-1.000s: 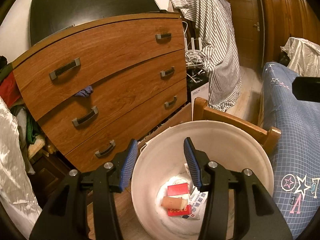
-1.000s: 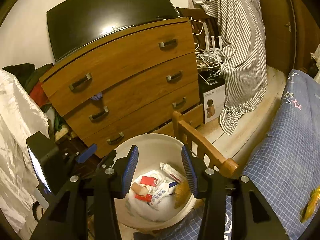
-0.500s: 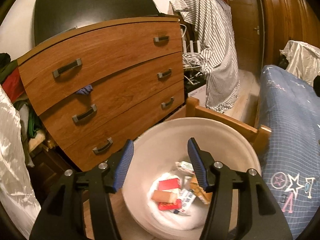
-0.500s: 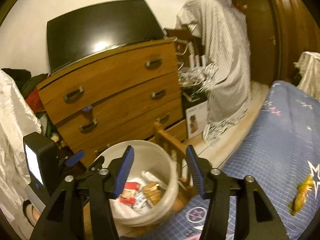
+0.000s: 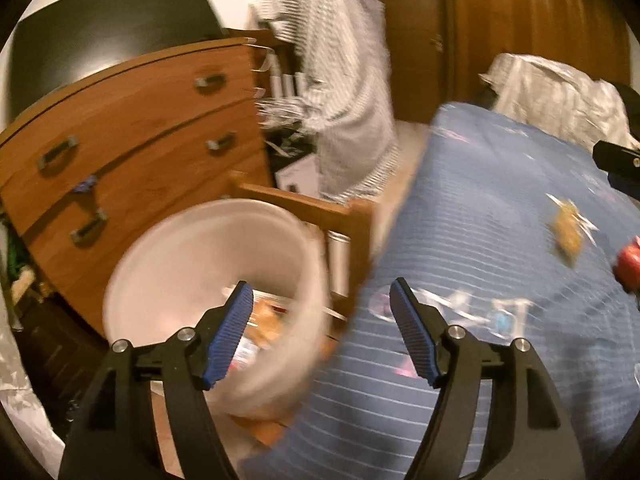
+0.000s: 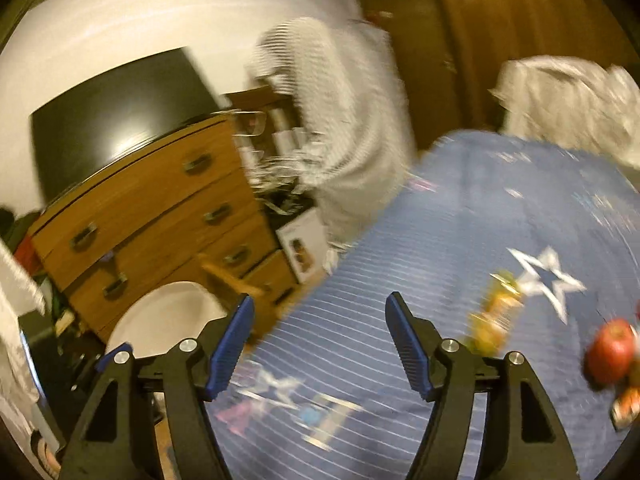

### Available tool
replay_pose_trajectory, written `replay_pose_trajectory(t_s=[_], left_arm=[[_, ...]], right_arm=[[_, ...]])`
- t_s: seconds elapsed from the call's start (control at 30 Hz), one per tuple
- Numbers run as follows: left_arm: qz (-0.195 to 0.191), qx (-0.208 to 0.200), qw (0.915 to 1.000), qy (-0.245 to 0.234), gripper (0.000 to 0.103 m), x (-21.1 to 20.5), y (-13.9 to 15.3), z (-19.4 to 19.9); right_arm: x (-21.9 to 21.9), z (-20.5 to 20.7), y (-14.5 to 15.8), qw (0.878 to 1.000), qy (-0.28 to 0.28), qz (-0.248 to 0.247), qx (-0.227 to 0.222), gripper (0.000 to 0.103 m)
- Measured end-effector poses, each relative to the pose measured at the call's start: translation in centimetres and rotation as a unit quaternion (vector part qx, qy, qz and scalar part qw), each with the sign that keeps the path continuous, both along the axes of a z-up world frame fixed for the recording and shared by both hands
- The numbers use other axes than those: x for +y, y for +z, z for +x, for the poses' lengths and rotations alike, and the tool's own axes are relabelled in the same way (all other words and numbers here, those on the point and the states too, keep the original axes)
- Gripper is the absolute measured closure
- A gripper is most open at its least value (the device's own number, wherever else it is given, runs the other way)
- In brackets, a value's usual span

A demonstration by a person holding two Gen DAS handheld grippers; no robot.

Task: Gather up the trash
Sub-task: 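Move both open grippers back over the bed toward the remaining trash, then grasp the bubble wrap with the right gripper while the left grasps the red-white paper bag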

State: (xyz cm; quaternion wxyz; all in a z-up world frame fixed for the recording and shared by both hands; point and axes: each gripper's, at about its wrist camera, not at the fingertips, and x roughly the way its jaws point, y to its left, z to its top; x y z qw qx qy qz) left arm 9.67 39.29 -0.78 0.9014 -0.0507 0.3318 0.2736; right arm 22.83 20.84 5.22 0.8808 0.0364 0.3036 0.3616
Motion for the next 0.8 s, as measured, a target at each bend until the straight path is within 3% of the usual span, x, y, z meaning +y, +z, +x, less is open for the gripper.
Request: replay_pose_trajectory(t_s=[0.17, 0.3, 0.43, 0.6, 0.63, 0.67, 0.7, 0.73, 0.8], left_arm=[[-0.007, 0.022, 0.9984, -0.052, 0.032, -4.9, -2.0, 1.6], [-0.015, 0.04, 0.9966, -0.071, 0.031, -7.1, -3.6, 2.4], [-0.022, 0.055, 0.9954, -0.075, 0.031, -8.7, -4.5, 3.1], [-0.016, 0.055, 0.9951, -0.081, 0.031, -10.6, -4.0, 3.0], [-0.015, 0.055, 0.9951, -0.08, 0.031, -10.7, -3.9, 3.0], [-0.014, 0.056, 0.9952, -0.079, 0.031, -10.8, -3.9, 2.8], [-0.014, 0.057, 0.9953, -0.077, 0.031, -10.9, -3.9, 2.8], [-0.015, 0.058, 0.9953, -0.076, 0.031, -10.9, -4.0, 2.7], [-0.021, 0.062, 0.9953, -0.072, 0.031, -11.0, -4.3, 2.5]], right_arm=[[-9.9, 1.8, -2.2, 0.997, -0.069, -0.001, 0.016, 0.031], [-19.8, 4.0, -2.4, 0.986, -0.167, -0.011, -0.002, 0.005], [-27.5, 7.4, -4.5, 0.966, -0.257, -0.032, 0.019, 0.005], [-31.3, 11.8, -8.4, 0.953, -0.289, -0.059, 0.073, 0.005], [-31.7, 12.4, -9.0, 0.952, -0.288, -0.049, 0.088, 0.008], [-32.9, 13.0, -9.9, 0.953, -0.282, -0.017, 0.114, 0.033], [-33.3, 13.2, -10.7, 0.951, -0.275, 0.005, 0.138, 0.066], [-33.3, 13.2, -11.2, 0.951, -0.267, 0.02, 0.156, 0.074], [-33.9, 11.5, -12.1, 0.949, -0.257, 0.052, 0.173, 0.076]])
